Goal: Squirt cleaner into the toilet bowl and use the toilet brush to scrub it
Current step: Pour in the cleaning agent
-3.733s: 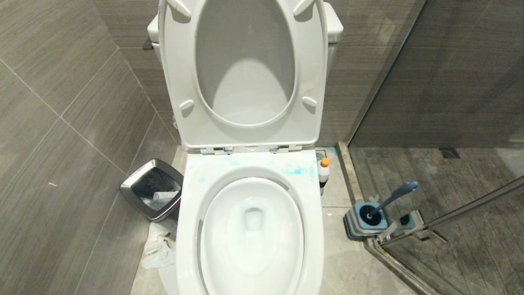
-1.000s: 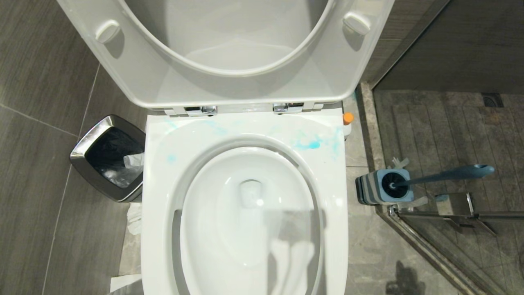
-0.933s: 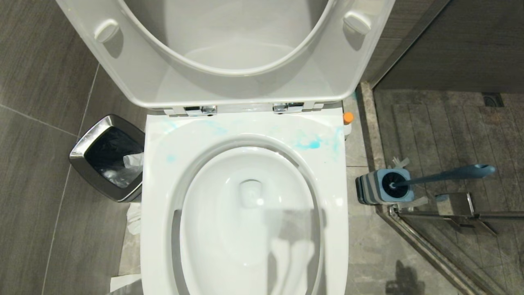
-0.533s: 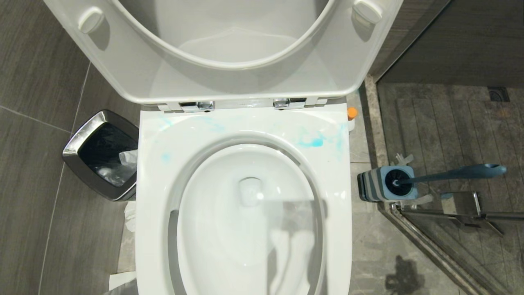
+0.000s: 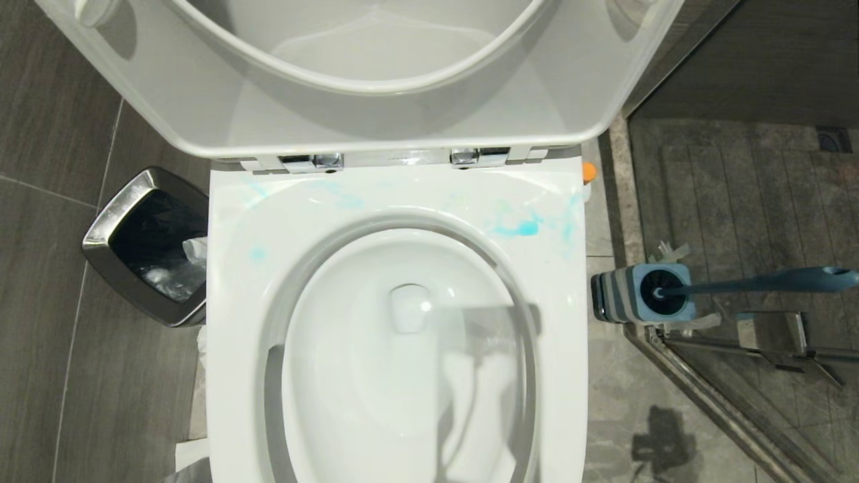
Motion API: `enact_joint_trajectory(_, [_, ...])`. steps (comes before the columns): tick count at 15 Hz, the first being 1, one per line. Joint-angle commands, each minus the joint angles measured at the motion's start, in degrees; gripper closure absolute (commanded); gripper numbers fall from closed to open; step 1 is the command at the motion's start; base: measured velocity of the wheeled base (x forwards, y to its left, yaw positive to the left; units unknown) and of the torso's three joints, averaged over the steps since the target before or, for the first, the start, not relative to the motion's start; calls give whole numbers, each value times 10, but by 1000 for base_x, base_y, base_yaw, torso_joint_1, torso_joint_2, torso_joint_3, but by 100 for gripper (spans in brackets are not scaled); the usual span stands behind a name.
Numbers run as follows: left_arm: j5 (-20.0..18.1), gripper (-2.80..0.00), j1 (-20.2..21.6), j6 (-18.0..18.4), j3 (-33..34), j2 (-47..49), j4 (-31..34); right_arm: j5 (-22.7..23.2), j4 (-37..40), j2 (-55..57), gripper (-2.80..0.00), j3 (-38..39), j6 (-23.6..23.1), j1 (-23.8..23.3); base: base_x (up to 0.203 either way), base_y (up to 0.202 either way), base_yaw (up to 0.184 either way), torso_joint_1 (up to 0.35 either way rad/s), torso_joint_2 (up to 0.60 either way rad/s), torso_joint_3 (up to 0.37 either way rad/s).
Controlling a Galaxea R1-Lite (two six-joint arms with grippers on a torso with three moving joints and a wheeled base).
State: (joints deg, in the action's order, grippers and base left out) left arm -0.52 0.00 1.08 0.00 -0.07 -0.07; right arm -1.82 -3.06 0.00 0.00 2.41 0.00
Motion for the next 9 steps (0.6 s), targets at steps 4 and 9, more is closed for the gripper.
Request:
enact_joint_trajectory(4, [-1, 0, 0, 1, 1, 1, 0, 0, -1, 1, 0, 12, 0, 0, 0, 0, 0, 4, 1, -129])
enact_joint_trajectory(9, [0, 0, 0, -1, 1, 1, -2, 0, -1, 0, 0, 12, 0, 0, 0, 0, 0, 0, 0, 0])
